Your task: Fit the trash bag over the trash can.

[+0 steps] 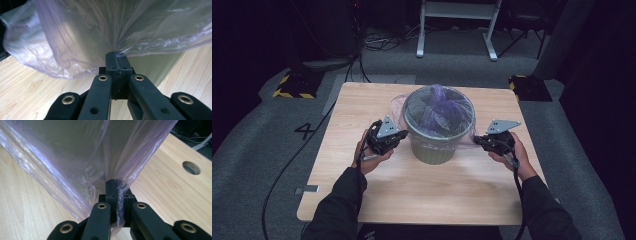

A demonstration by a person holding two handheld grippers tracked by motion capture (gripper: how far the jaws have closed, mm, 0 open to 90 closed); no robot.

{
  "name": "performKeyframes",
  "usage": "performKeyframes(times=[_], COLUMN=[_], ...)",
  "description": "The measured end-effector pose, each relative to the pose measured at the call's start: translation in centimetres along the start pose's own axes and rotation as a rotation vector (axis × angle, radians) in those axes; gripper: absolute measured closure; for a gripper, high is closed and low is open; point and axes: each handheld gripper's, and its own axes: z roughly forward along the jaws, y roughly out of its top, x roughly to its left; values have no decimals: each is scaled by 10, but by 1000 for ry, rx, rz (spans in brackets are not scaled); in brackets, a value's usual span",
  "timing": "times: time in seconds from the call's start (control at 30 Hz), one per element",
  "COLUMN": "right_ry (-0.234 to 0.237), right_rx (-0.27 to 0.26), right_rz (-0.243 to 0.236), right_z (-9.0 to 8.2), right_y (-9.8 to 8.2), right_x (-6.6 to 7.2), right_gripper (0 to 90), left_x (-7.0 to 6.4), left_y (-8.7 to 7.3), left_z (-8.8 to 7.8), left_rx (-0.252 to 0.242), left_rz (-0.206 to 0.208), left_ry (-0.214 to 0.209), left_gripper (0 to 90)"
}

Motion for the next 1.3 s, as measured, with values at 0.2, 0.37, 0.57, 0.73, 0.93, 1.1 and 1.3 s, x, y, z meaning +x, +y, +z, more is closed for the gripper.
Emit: performKeyframes(times=[0.2, 0.37, 0.57, 0.73, 0.93, 1.1, 1.3], right_ry=[28, 32, 40, 40, 35, 54, 67], right_rx=[101, 155, 205, 229, 229, 232, 235], right_rz=[-9, -15, -15, 12, 48, 91, 109], right_z=[12, 15, 27, 37, 44, 51, 58], right_y=[-7, -8, -14, -21, -26, -34, -36], right_x=[8, 11, 14, 11, 5, 0, 1], right_gripper=[898, 898, 888, 872, 865, 866, 866], left_x=[-8, -11, -16, -20, -20, -19, -14], left_y=[-9, -17, -29, -40, -48, -52, -57], left_z=[5, 9, 17, 23, 27, 27, 27], left_rx=[47, 96, 157, 207, 220, 214, 211], left_rz=[18, 35, 54, 56, 40, 28, 3], left_ry=[-14, -17, -42, -56, -63, -50, -51], left_gripper=[899, 899, 899, 899, 899, 899, 899])
